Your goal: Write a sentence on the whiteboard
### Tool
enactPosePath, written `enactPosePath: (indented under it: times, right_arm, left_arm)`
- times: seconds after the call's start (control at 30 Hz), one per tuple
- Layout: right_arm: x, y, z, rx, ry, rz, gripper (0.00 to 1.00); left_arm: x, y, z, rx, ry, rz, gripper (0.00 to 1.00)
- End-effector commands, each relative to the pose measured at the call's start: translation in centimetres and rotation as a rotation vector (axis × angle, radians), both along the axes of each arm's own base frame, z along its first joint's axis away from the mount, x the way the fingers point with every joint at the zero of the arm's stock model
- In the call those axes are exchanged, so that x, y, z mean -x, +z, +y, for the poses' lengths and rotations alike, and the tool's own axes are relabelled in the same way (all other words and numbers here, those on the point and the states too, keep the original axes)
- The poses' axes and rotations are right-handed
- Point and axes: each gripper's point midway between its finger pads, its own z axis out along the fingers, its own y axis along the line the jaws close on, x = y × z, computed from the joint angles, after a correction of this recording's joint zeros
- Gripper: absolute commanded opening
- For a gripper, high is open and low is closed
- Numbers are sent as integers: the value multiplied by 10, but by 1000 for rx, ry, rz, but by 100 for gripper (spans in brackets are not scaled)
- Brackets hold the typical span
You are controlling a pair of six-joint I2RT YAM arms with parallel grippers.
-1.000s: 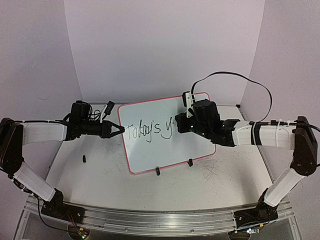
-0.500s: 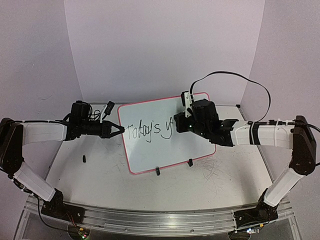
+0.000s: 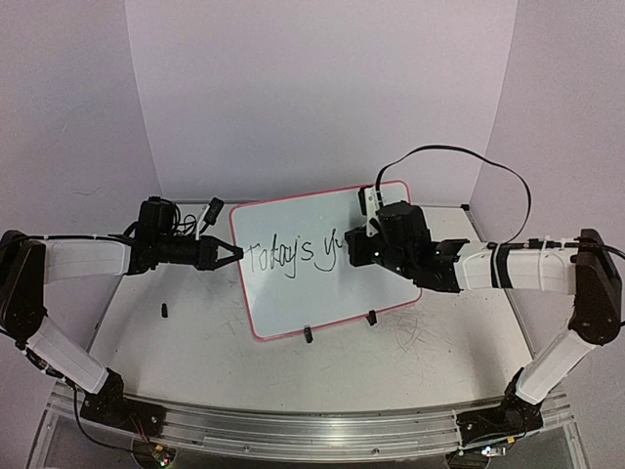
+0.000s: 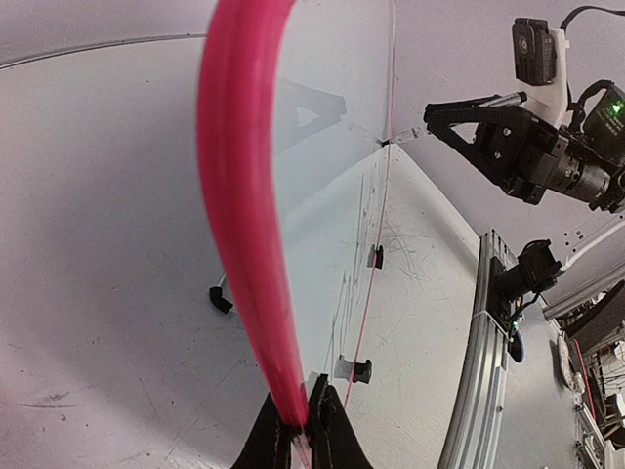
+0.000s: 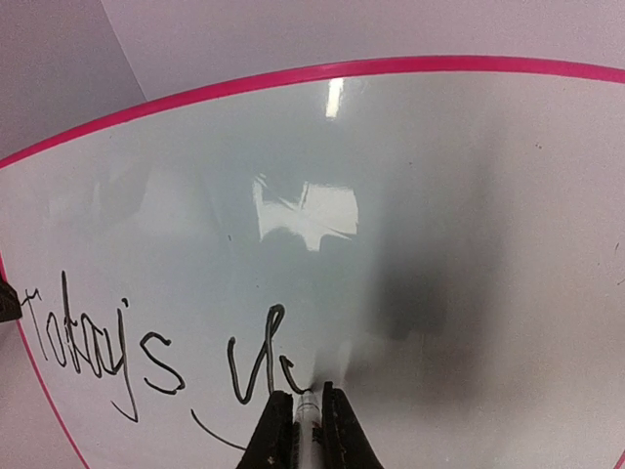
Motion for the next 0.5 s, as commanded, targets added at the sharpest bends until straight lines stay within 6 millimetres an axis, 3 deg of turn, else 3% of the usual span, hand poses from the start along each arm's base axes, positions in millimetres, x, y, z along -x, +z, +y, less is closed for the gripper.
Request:
enactPosePath:
  times: [0.0, 0.23, 0.47]
  right_arm:
    - [-13, 26, -11, -18, -65, -61, 0]
    - [-22, 39, 2, -27, -41, -89, 0]
    - [-19, 24, 12, -24, 2, -51, 0]
  left_arm:
    - [-23, -23, 13, -127, 113, -27, 0]
    - [-22, -22, 13, -128, 114, -29, 0]
    - [-23, -25, 13, -131, 110, -24, 0]
